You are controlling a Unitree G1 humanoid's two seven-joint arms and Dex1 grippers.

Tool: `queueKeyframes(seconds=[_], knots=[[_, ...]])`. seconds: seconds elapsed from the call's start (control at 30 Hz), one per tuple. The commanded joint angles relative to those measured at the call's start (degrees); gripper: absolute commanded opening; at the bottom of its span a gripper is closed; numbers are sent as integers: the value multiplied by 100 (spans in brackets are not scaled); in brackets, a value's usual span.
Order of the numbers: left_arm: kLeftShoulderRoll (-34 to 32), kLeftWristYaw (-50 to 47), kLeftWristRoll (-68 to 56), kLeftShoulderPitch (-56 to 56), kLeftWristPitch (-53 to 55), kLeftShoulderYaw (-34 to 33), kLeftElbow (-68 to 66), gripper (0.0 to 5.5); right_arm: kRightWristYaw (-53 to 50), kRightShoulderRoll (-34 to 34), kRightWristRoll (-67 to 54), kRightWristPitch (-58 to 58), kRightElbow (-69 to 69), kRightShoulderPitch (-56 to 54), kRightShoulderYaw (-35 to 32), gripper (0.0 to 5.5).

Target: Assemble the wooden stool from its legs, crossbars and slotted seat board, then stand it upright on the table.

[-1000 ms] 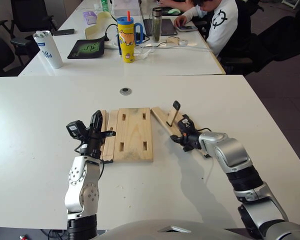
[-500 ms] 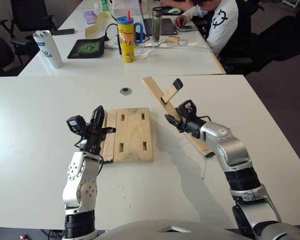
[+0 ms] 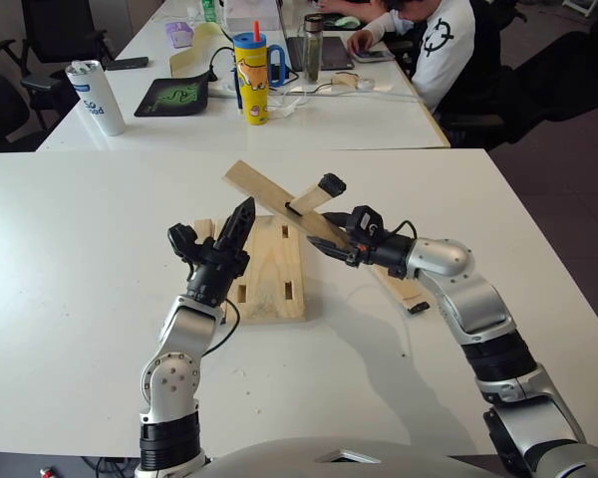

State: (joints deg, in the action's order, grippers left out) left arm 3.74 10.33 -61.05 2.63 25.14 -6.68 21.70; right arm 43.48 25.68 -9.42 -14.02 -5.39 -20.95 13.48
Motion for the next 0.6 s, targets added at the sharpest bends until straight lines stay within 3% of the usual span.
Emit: queueKeyframes(seconds=[0.03,0.4,0.6], knots=[[23,-60,-15,-28,37,9,-8,295,220,27,-163,74,-61,-113,-145,209],[22,-106,-141,-151,22,33,181,295,972,236,-287,216,-350,190,-44,209],[7,-137,1,-156,-152,-59,123,206,919,182,-232,234,-303,187,-59,209]])
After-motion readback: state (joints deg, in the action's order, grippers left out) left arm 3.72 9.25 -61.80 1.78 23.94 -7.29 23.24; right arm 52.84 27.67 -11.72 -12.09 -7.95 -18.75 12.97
